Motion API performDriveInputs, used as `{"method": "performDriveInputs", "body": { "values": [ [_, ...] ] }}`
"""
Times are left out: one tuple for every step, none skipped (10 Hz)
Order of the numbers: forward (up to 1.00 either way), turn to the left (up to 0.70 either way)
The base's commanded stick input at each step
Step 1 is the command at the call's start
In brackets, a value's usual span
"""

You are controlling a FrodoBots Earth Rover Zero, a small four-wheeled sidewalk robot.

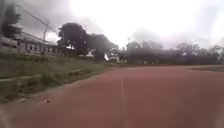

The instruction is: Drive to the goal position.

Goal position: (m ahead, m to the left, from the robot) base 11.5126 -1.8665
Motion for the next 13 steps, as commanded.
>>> {"method": "performDriveInputs", "body": {
  "values": [
    [0.70, -0.21],
    [0.70, -0.08],
    [0.70, 0.01],
    [0.70, 0.01],
    [0.70, 0.01],
    [0.70, 0.01],
    [0.70, 0.01],
    [0.70, 0.01],
    [0.70, 0.01],
    [0.70, 0.01],
    [0.70, 0.01],
    [0.70, 0.01],
    [0.70, 0.01]
  ]
}}
